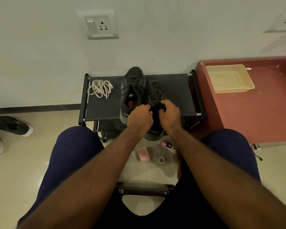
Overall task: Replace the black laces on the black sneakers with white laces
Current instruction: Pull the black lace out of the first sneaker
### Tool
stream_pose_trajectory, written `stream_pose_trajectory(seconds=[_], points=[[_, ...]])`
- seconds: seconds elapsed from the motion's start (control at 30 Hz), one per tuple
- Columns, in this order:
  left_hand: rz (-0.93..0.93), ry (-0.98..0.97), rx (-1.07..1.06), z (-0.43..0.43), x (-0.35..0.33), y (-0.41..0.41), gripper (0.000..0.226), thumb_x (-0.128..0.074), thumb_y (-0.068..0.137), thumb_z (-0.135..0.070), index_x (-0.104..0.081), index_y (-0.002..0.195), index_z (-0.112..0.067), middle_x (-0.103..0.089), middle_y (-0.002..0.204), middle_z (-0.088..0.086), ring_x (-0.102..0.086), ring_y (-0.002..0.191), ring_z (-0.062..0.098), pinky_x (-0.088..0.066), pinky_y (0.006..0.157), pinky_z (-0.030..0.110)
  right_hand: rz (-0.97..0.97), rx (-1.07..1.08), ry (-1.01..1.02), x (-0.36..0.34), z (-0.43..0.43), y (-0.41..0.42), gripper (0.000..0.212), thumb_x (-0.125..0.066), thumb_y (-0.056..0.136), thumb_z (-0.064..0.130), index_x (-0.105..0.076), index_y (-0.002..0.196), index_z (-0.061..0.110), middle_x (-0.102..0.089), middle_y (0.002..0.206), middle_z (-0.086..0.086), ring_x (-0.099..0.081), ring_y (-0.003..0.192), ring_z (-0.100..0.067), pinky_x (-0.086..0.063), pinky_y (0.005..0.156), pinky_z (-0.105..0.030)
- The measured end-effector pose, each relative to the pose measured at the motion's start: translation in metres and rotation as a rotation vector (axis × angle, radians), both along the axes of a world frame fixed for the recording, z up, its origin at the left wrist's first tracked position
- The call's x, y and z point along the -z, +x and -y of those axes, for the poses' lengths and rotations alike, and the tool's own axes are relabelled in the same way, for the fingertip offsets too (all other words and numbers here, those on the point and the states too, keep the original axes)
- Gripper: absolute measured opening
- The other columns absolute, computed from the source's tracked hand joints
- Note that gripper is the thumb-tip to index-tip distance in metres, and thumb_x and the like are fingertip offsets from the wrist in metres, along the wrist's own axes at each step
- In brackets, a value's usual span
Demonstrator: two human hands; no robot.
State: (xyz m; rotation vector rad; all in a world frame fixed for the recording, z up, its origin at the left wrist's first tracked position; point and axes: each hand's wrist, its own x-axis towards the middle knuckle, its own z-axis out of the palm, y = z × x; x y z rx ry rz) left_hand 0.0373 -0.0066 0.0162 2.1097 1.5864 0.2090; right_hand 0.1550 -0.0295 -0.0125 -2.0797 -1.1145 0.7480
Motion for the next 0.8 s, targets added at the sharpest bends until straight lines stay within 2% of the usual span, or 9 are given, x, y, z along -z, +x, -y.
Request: stream_pose_trajectory(seconds=[0.13, 0.3, 0.43, 0.53, 0.63, 0.7, 0.8], points=[[0.129, -0.010, -0.005, 0.012, 0.002, -0.010, 0.032, -0.055, 0.097, -0.020, -0.062, 0.128, -0.013, -0.066, 0.121, 0.006, -0.061, 0.112, 0.024, -0.051, 0.094, 0.044, -0.008, 0.019, 0.037, 0.000, 0.016, 0.001, 0.031, -0.052, 0.091, 0.004, -0.067, 0.116, 0.014, -0.071, 0.104, -0.006, -0.066, 0.093, -0.020, -0.057, 0.083, -0.038], [0.188, 0.017, -0.043, 0.026, 0.011, -0.015, 0.030, -0.059, 0.095, -0.025, -0.065, 0.123, -0.014, -0.068, 0.114, 0.005, -0.063, 0.105, 0.022, -0.053, 0.088, 0.043, -0.032, 0.046, 0.078, 0.005, 0.037, -0.008, 0.033, -0.053, 0.092, 0.006, -0.066, 0.120, 0.015, -0.071, 0.109, -0.004, -0.067, 0.099, -0.018, -0.056, 0.088, -0.037], [0.145, -0.007, -0.080, 0.026, 0.012, -0.019, 0.020, -0.061, 0.094, -0.029, -0.068, 0.108, -0.016, -0.069, 0.101, 0.004, -0.064, 0.094, 0.022, -0.055, 0.078, 0.041, -0.015, -0.030, 0.055, 0.010, 0.044, -0.012, 0.034, -0.055, 0.093, 0.009, -0.063, 0.125, 0.017, -0.070, 0.113, -0.006, -0.066, 0.101, -0.018, -0.056, 0.089, -0.038], [0.188, -0.031, -0.124, 0.026, 0.008, -0.023, 0.016, -0.060, 0.095, -0.029, -0.066, 0.092, -0.015, -0.068, 0.087, 0.003, -0.062, 0.082, 0.020, -0.053, 0.069, 0.037, -0.039, -0.046, 0.063, 0.009, 0.043, -0.009, 0.033, -0.056, 0.094, 0.009, -0.063, 0.125, 0.016, -0.070, 0.114, -0.005, -0.064, 0.101, -0.014, -0.054, 0.089, -0.030], [0.333, -0.119, -0.178, 0.018, 0.003, -0.027, 0.021, -0.061, 0.095, -0.029, -0.063, 0.082, -0.012, -0.063, 0.074, 0.000, -0.059, 0.071, 0.015, -0.046, 0.064, 0.028, -0.057, -0.076, 0.056, 0.004, 0.040, -0.006, 0.028, -0.058, 0.095, 0.009, -0.064, 0.122, 0.015, -0.069, 0.111, -0.003, -0.062, 0.097, -0.011, -0.048, 0.081, -0.021], [0.496, -0.280, -0.264, 0.012, -0.002, -0.031, 0.029, -0.061, 0.095, -0.030, -0.062, 0.074, -0.010, -0.059, 0.065, -0.001, -0.053, 0.062, 0.012, -0.043, 0.061, 0.025, -0.048, -0.106, 0.027, 0.000, 0.037, -0.003, 0.025, -0.059, 0.095, 0.010, -0.064, 0.119, 0.016, -0.069, 0.108, -0.001, -0.063, 0.098, -0.013, -0.047, 0.080, -0.021], [0.799, -0.538, -0.411, 0.009, -0.010, -0.038, 0.033, -0.058, 0.097, -0.034, -0.060, 0.068, -0.017, -0.060, 0.068, -0.002, -0.057, 0.075, 0.014, -0.047, 0.077, 0.033, -0.023, -0.155, -0.045, -0.004, 0.032, 0.002, 0.026, -0.063, 0.095, 0.020, -0.065, 0.121, 0.016, -0.069, 0.112, -0.002, -0.063, 0.104, -0.017, -0.049, 0.085, -0.026]])
